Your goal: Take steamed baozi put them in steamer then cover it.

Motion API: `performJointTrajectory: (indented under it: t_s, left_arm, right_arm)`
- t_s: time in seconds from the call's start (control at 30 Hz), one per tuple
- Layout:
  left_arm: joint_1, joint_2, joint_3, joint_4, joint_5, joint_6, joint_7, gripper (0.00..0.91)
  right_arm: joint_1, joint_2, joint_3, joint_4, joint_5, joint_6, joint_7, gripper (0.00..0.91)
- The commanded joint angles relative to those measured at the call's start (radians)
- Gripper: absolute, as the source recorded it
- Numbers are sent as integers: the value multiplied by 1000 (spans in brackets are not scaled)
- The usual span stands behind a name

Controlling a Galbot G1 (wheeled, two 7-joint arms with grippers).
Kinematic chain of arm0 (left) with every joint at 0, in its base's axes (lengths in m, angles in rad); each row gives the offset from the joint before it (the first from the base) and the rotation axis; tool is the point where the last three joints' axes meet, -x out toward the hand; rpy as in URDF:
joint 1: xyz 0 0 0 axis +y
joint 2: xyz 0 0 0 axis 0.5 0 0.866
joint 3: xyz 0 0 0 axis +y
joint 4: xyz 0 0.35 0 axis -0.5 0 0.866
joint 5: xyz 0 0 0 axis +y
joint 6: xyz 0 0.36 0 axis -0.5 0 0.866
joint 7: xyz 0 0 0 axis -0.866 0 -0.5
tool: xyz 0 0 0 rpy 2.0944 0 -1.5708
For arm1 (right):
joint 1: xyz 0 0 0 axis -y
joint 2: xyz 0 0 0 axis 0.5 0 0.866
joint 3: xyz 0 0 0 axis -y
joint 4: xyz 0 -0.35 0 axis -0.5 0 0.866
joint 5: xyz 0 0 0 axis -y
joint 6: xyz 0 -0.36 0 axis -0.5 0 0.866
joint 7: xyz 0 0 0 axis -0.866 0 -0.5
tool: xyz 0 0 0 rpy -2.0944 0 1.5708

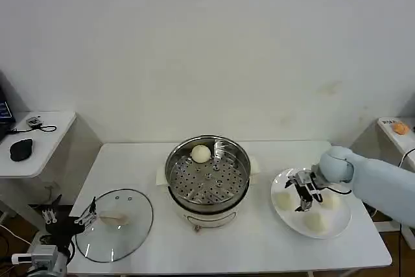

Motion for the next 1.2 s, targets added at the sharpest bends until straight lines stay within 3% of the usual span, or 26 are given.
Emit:
performJointTrajectory:
  t_s: [0.03,0.43,0.63,0.93,1.2]
  left_arm:
    - [0,0,-1,0,0,0,0,907]
    - [4,-8,-1,-5,2,-1,0,907]
    - [4,-10,1,-13,3,0,-1,907]
    - [-3,-5,8,-16,1,2,0,907]
    - [-24,1,27,-7,-2,2,-1,907]
  right_arm:
    - [-29,37,20,-34,-19,-5,1,776]
    - [-27,32,29,-25,-8,-10,-9,605]
    - [24,-1,24,9,11,-13,-18,615]
    - [240,-116,-51,94,91,-26,-24,615]
    - [503,-96,-148,163,232,-59,-16,625]
